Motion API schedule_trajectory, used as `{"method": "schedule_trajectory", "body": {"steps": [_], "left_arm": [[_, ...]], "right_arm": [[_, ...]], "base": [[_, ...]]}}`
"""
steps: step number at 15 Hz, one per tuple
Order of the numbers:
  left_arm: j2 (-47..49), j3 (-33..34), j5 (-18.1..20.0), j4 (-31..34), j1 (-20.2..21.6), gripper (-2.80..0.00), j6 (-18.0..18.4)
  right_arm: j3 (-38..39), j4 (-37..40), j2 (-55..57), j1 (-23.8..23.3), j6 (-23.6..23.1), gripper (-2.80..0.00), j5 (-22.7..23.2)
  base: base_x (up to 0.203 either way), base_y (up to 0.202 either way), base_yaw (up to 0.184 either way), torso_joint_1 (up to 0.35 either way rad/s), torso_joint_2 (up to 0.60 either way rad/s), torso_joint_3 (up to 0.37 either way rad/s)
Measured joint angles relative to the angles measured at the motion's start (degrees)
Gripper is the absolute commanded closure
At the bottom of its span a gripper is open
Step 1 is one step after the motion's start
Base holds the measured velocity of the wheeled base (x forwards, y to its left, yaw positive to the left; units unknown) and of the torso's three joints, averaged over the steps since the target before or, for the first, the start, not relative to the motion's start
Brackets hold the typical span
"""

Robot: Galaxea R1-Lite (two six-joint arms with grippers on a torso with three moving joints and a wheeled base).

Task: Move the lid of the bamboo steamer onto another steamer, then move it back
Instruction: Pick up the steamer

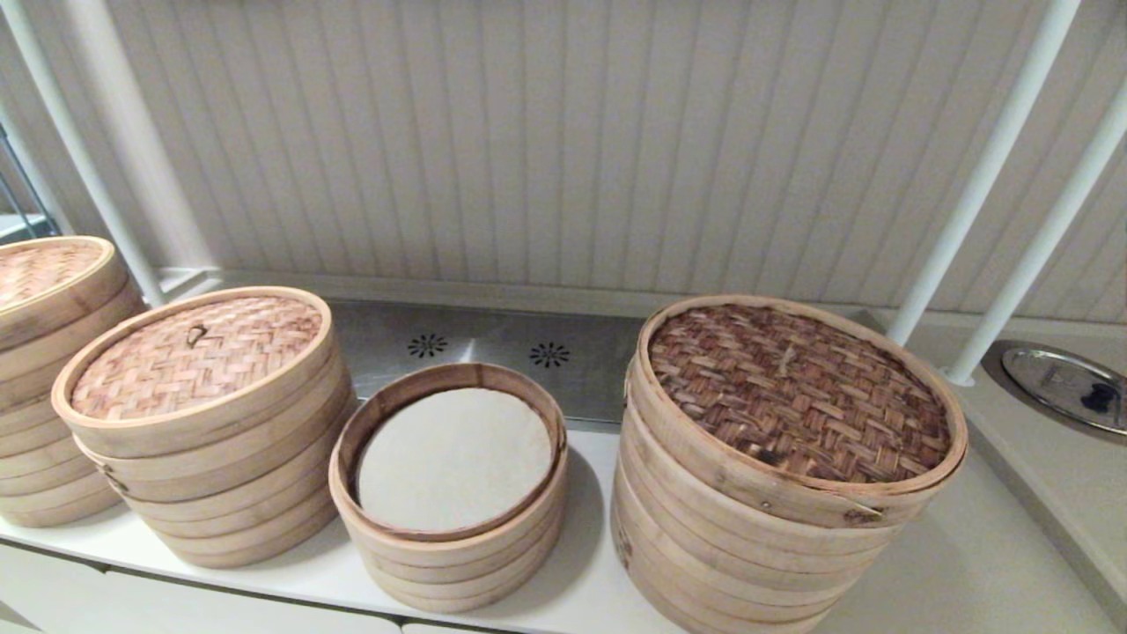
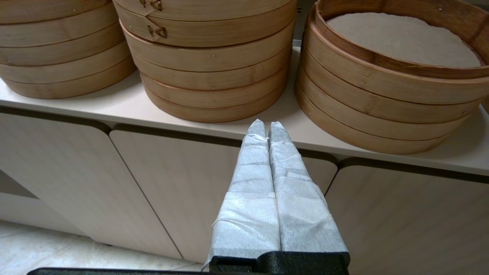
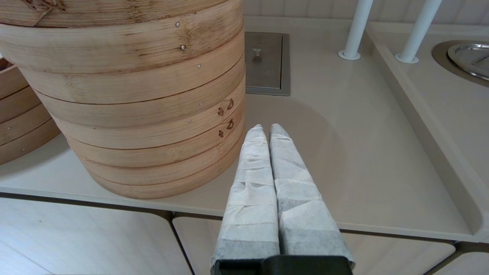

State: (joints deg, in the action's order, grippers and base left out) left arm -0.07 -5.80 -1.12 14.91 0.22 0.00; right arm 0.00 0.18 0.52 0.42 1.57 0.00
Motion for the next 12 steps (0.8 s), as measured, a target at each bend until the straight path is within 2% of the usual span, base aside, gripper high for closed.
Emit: {"method": "schedule_trajectory", "body": {"steps": [3, 6, 12], "left_arm": [[0.1, -0.9, -0.3, 0.3, 0.0, 0.00, 0.7], [3.6, -7.4, 0.0, 0.7, 0.0, 0.00, 0.7], [26.9, -32.6, -1.0, 0.2, 0.1, 0.00, 0.6]], "right_arm": [[0.0, 0.0, 0.0, 0.0, 0.0, 0.00, 0.0], [0.0, 0.0, 0.0, 0.0, 0.0, 0.00, 0.0], [0.0, 0.0, 0.0, 0.0, 0.0, 0.00, 0.0]], "base": [[0.000, 0.000, 0.000, 0.000, 0.00, 0.000], [0.000, 0.000, 0.000, 0.000, 0.00, 0.000], [0.000, 0.000, 0.000, 0.000, 0.00, 0.000]]}}
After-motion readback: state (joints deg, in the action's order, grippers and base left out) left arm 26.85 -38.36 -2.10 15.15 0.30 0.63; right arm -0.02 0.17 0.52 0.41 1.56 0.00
